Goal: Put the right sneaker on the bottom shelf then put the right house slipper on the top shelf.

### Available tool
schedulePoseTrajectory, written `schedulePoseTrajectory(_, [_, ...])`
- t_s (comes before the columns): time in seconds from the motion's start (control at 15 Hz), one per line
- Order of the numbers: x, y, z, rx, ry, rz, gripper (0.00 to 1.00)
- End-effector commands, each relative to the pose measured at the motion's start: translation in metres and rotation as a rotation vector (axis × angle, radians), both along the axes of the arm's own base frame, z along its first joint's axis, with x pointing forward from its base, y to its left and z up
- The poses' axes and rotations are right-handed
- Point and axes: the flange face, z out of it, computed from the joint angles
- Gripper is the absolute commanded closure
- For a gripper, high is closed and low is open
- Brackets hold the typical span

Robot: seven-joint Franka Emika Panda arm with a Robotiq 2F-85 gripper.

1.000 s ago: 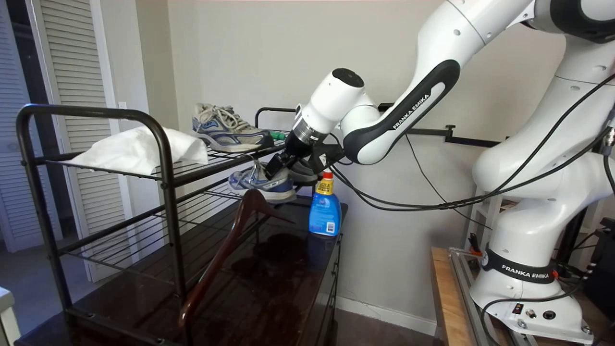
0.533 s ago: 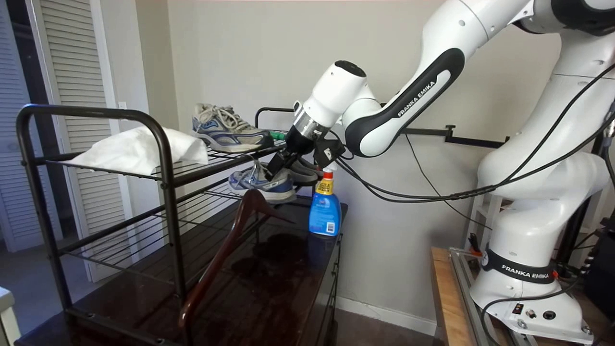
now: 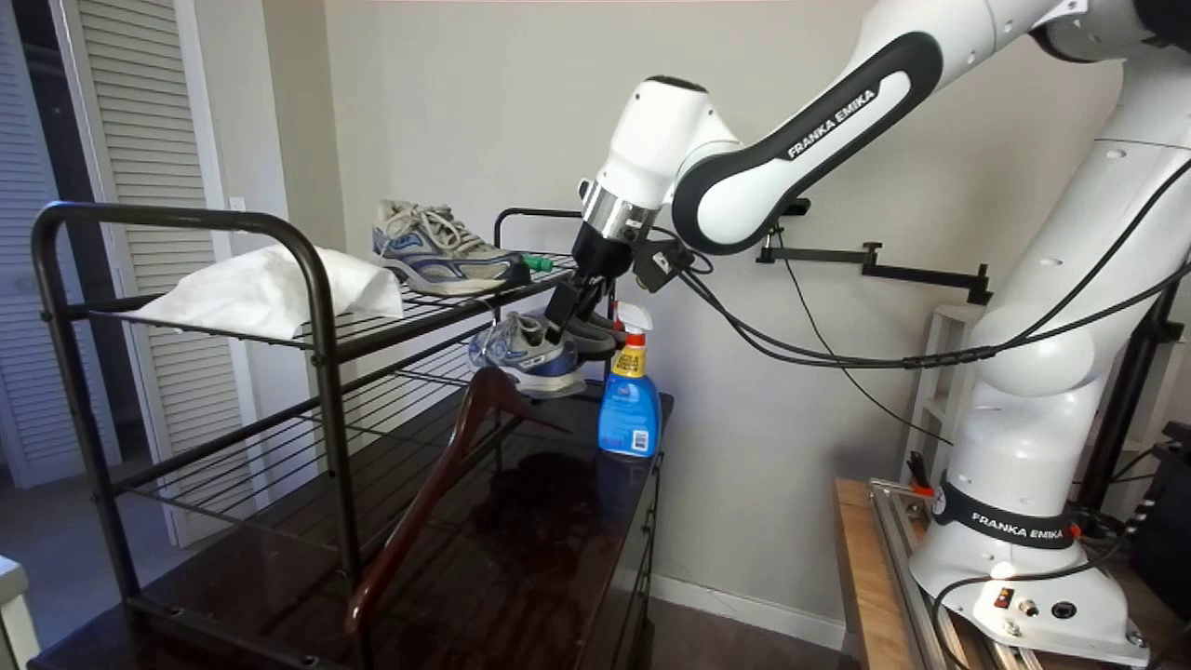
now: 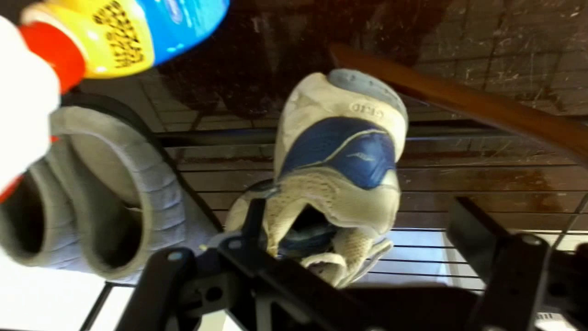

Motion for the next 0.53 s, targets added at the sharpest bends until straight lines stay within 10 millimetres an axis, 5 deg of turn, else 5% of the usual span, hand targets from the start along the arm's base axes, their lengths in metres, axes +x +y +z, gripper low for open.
schedulePoseTrajectory(0.0, [-0.049,-0.015,0.047,-0.106,0.004,-0.112,0.00])
schedulePoseTrajectory(0.47, [-0.090,-0.021,0.089,-0.169,0.075,0.004,0.00])
